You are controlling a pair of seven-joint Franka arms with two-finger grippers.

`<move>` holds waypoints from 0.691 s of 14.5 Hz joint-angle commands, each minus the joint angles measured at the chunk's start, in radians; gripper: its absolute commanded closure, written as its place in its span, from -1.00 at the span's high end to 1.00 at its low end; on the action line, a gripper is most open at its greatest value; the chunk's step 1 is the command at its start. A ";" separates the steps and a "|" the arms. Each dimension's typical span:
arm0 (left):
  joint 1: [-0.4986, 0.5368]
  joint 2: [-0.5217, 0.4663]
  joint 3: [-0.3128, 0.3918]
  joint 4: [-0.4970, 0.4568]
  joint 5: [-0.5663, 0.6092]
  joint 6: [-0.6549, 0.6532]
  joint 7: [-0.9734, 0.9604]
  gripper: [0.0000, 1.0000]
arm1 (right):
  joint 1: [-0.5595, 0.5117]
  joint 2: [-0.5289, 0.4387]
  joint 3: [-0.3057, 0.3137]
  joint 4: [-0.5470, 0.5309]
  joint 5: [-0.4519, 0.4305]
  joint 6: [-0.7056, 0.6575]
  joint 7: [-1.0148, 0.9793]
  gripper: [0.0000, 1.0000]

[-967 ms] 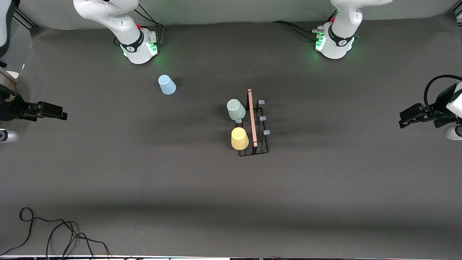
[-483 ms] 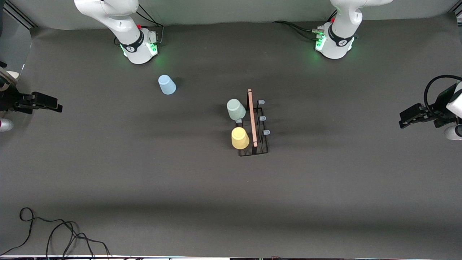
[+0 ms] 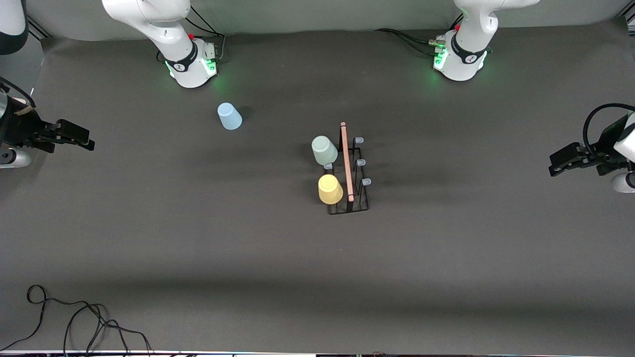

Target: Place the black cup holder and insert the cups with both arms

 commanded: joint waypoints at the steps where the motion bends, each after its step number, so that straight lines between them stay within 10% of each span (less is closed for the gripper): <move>1: 0.000 -0.003 0.000 0.004 0.003 -0.007 -0.006 1.00 | 0.013 -0.052 -0.007 -0.066 -0.024 0.047 -0.013 1.00; 10: 0.000 -0.003 0.000 0.001 0.001 -0.012 -0.006 1.00 | 0.123 0.017 -0.088 0.057 -0.077 -0.017 -0.010 1.00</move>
